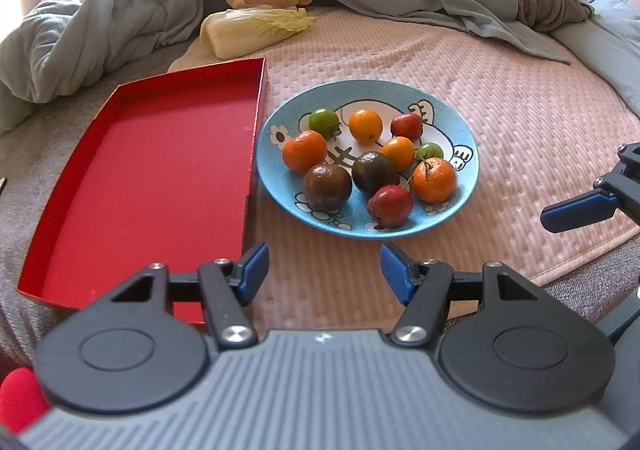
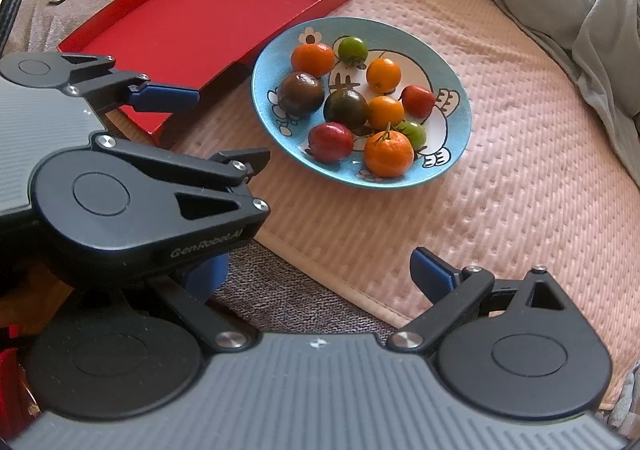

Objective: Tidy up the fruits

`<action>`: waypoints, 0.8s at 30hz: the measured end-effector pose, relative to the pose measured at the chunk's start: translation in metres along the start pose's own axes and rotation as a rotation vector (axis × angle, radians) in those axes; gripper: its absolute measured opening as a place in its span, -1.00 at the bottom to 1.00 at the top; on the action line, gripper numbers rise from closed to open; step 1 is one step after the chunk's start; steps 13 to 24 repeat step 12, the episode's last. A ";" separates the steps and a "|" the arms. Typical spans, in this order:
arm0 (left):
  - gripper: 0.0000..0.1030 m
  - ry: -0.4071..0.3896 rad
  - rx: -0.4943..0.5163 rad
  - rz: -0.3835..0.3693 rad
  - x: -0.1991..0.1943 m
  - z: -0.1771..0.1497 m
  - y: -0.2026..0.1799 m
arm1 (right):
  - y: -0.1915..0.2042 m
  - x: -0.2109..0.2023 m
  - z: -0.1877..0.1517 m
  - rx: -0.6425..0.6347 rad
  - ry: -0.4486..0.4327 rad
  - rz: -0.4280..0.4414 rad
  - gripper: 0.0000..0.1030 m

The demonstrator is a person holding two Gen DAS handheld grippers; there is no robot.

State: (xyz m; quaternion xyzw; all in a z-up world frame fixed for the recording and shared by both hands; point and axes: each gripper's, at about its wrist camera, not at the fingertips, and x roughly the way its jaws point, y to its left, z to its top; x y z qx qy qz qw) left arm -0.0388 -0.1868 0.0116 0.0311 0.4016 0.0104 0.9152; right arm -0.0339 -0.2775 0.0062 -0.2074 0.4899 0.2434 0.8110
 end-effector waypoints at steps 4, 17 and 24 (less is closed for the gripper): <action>0.25 0.000 0.000 -0.001 -0.001 0.001 0.001 | 0.000 0.001 0.001 -0.002 0.000 0.002 0.93; 0.24 -0.020 0.022 -0.019 -0.004 -0.001 -0.003 | 0.000 0.001 0.000 -0.004 0.002 0.002 0.93; 0.24 -0.020 0.022 -0.019 -0.004 -0.001 -0.003 | 0.000 0.001 0.000 -0.004 0.002 0.002 0.93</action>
